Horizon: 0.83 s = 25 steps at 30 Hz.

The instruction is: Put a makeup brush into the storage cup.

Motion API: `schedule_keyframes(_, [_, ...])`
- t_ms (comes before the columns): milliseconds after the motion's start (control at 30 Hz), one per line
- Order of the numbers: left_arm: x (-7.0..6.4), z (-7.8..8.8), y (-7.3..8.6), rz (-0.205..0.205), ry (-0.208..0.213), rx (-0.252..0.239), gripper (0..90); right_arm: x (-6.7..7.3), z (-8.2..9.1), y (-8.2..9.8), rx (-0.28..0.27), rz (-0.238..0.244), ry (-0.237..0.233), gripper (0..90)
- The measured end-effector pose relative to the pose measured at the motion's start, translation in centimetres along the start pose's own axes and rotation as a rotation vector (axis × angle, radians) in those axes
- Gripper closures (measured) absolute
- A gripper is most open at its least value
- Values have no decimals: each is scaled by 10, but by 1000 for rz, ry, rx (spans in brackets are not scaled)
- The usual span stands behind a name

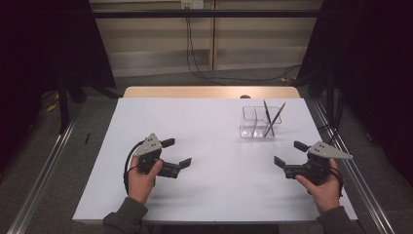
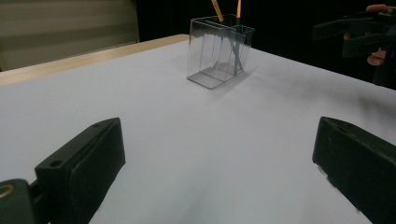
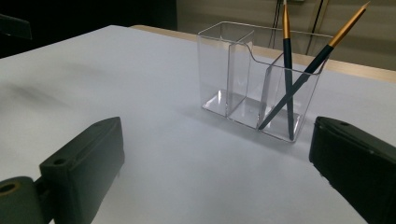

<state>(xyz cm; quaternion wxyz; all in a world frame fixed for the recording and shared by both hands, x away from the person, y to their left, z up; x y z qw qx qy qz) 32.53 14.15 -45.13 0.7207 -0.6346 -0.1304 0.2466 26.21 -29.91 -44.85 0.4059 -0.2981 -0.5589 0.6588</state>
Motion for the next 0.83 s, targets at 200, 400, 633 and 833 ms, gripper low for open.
schedule_keyframes(200, [0, 0, 0, 0, -2, 2, 21, 0, 9, -1, -16, -1, 5, 27])
schedule_keyframes(400, [1, 0, 1, 7, 11, -9, 21, 1, 14, -3, -28, -3, 0, 22])
schedule_keyframes(633, [2, 3, 0, 2, -14, -6, 21, 2, 15, -5, -51, -6, -7, 21])
schedule_keyframes(833, [4, 4, 1, 9, 0, -17, 21, 1, 14, -4, -49, 5, -8, 16])
Point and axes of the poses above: each handheld gripper's, and its own axes: z roughly backward along the jaws, y roughly out of its underside, x roughly to its left, the point moved 2 cm from there along -z, roughly forward along the jaws, and after that the axes turned 9 degrees about -x, right-handed, at the moved point
